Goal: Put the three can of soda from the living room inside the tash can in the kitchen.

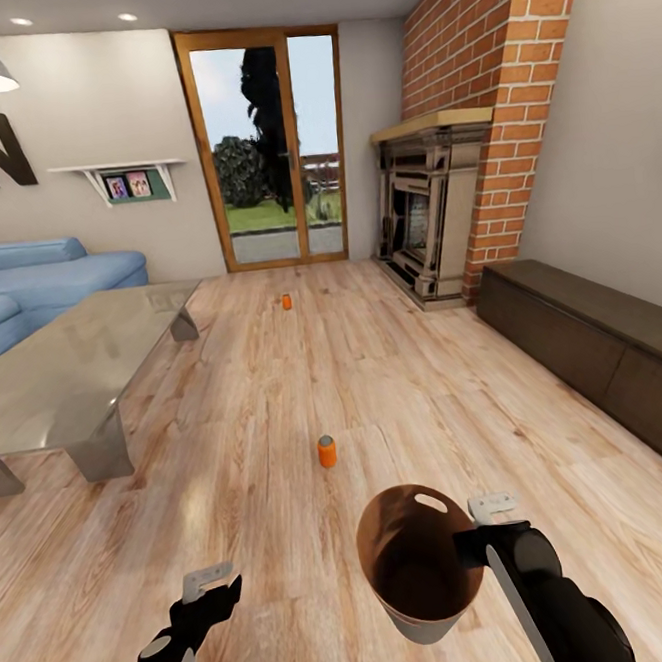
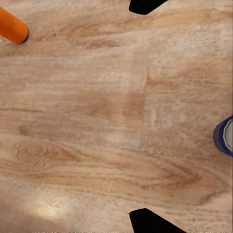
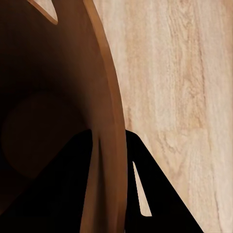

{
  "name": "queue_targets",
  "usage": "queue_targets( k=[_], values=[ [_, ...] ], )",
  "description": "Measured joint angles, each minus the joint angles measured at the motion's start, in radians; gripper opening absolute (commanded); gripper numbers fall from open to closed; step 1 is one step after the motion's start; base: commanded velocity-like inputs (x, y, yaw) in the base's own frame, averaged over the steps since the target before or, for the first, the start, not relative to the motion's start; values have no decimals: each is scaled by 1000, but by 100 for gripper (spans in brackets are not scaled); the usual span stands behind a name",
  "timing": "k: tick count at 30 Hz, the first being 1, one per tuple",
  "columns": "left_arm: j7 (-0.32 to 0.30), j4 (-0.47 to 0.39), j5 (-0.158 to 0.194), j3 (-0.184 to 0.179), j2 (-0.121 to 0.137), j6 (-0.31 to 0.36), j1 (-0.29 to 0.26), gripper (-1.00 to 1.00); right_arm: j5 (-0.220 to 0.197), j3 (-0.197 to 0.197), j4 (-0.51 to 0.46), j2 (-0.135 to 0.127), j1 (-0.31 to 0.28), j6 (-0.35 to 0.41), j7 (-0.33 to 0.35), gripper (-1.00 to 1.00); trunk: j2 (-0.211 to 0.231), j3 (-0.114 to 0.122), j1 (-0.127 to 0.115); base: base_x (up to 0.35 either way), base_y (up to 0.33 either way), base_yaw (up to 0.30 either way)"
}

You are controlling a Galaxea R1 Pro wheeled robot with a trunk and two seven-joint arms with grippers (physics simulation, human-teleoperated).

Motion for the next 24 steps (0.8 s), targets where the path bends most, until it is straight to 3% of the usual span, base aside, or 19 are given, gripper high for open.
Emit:
queue_targets(
  k=[24],
  values=[
    [0,17,0,1,0,-2,0,100,0,0,0,0,0,0,0,-100,0,-38,0,3,0,0]
  ],
)
